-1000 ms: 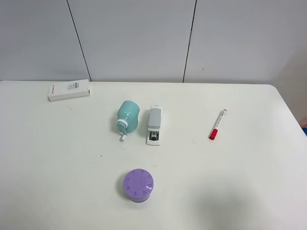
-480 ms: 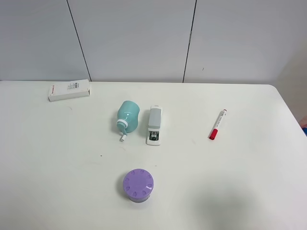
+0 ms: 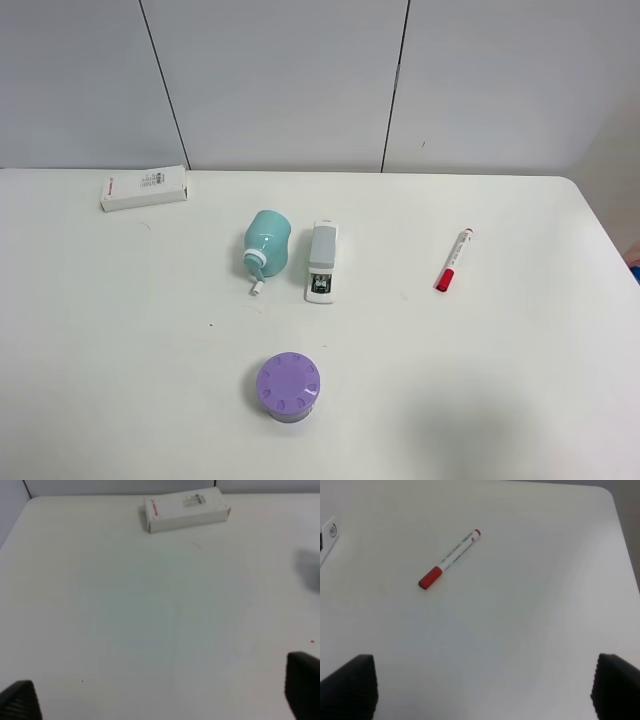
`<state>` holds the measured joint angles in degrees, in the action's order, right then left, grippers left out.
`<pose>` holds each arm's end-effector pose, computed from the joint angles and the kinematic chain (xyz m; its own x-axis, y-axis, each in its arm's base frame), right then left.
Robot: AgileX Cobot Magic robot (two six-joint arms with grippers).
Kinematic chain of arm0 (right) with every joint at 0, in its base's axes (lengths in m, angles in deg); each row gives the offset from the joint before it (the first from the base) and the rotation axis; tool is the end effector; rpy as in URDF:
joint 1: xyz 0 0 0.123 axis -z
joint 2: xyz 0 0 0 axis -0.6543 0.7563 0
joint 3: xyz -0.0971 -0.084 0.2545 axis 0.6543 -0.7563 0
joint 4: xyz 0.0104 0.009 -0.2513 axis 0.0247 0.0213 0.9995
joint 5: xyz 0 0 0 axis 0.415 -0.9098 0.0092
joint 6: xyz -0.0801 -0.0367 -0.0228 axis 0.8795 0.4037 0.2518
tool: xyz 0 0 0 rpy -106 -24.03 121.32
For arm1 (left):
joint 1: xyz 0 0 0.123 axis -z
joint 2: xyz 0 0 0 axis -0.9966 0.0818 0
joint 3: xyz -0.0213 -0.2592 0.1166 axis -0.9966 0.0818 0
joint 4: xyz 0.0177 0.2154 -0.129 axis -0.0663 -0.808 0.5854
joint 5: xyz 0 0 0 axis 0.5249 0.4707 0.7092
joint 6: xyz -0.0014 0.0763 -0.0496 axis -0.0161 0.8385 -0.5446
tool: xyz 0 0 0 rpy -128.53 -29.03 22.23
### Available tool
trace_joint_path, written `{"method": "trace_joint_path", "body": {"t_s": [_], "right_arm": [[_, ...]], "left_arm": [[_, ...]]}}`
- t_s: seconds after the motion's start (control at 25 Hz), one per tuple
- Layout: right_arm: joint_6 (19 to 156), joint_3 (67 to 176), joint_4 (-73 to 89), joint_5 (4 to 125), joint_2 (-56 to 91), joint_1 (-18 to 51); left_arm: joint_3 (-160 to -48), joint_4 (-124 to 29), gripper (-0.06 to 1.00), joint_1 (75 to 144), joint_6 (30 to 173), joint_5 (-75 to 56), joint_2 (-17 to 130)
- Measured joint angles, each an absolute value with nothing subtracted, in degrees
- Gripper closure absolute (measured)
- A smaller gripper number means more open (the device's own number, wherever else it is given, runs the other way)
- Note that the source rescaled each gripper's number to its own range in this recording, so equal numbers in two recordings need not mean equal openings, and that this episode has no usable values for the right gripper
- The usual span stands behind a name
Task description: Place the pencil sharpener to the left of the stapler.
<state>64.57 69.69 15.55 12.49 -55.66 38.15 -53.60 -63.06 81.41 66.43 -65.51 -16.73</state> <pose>-0.0051 0.0009 0.2748 -0.4639 -0.0152 -0.8858 -0.0550 0.9984 0.0117 -0.0065 0.0024 0.2807 -0.4283 -0.0320 -0.9031 -0.0970 0.9952 0.0107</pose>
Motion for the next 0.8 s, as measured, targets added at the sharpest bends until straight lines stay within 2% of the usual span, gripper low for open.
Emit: {"method": "trace_joint_path", "body": {"t_s": [0.8], "right_arm": [[64.57,69.69,15.55,12.49,-55.66,38.15]], "left_arm": [[-53.60,-63.06,-0.04,81.41,66.43,-65.55,-16.73]]}}
